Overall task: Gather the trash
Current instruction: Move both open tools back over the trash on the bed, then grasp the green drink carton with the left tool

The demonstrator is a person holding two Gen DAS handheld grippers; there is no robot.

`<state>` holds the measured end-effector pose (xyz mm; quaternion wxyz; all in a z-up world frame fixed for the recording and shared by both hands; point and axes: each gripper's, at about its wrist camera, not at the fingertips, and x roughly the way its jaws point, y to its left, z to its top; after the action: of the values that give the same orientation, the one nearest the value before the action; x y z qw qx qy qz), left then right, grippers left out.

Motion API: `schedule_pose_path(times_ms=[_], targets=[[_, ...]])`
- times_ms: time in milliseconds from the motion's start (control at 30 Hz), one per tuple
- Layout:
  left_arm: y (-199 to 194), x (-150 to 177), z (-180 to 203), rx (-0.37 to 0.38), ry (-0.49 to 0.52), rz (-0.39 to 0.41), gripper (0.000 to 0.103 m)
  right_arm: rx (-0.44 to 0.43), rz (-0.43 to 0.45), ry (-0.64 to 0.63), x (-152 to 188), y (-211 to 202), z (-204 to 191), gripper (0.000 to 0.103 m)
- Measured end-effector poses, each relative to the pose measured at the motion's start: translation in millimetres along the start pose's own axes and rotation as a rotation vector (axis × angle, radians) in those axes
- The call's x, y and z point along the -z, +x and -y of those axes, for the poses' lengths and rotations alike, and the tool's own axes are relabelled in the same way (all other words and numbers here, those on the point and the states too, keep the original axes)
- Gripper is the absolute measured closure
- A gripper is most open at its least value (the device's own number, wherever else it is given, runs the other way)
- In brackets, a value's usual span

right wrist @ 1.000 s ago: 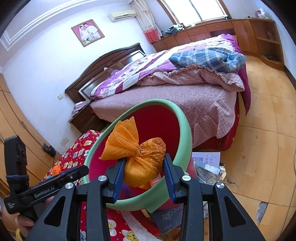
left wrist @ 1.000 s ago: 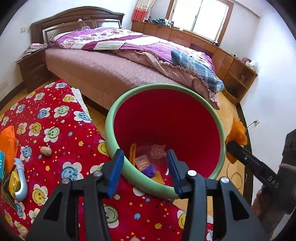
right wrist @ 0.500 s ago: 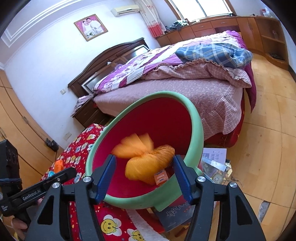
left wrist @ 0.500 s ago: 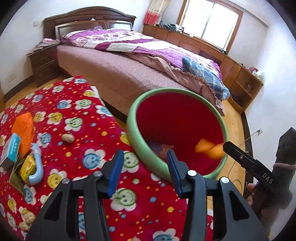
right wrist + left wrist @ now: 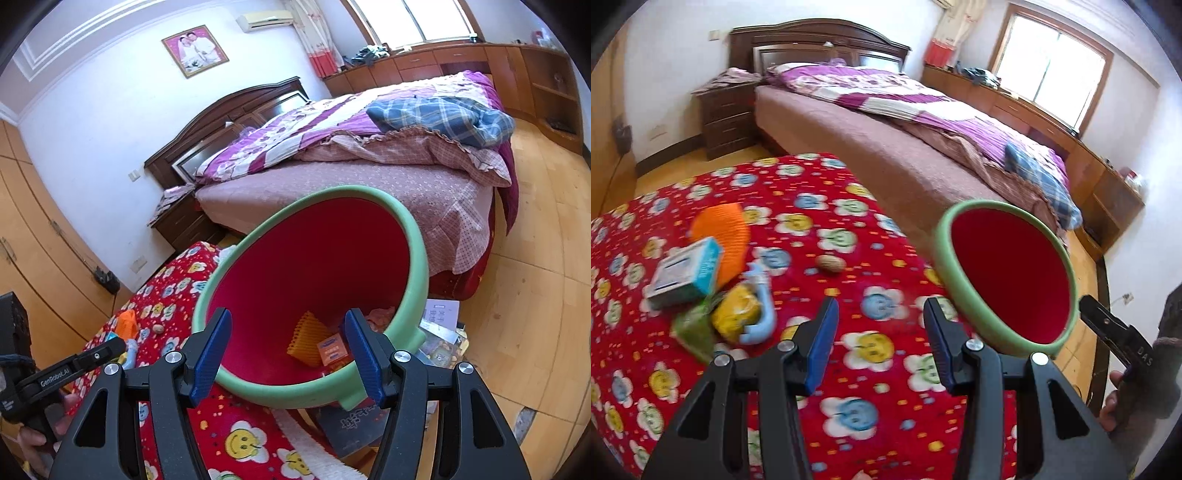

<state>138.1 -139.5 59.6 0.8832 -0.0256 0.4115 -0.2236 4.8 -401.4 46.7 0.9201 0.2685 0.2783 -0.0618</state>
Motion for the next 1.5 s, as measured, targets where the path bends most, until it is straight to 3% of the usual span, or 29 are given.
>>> schedule_pose_path(times_ms=[333,367,467,667,933,1233,1500], targets=[[-16.6,3.8,-65.3,-0.135,-0.123,0.03,0.054,-0.016,-0.008,-0.032,5.4,-2.5,-18.2,0.038],[-16.5,4.4,-69.9,-0.15,-0.131,0.032,0.053,-0.018,-0.01,-0.036,6.1,-2.2,-20.2,0.038],[-14.0,7.2,-87.8,-0.213,-0.159,0.03,0.035,-0.021,-0.016,-0.046,7.0,0.0,-24.4,0.038],[-0.3,10.3,-112.0,-0.259,-0.188,0.006,0.035,-0.023,-0.031,-0.059,11.1,4.2,-30.5,0.038],[20.5,12.5,-125.6,-0.279,-0.209,-0.03,0.035,-0.016,-0.044,-0.068,13.8,9.1,-33.0,0.038],[22.6,13.7,-143.8,-0.208,-0.326,-0.035,0.035,-0.018,-0.057,-0.071,16.8,12.8,-35.6,0.038],[9.6,19.7,-142.8,-0.179,-0.323,-0.014,0.037,-0.024,-0.056,-0.085,18.2,9.5,-42.7,0.038]])
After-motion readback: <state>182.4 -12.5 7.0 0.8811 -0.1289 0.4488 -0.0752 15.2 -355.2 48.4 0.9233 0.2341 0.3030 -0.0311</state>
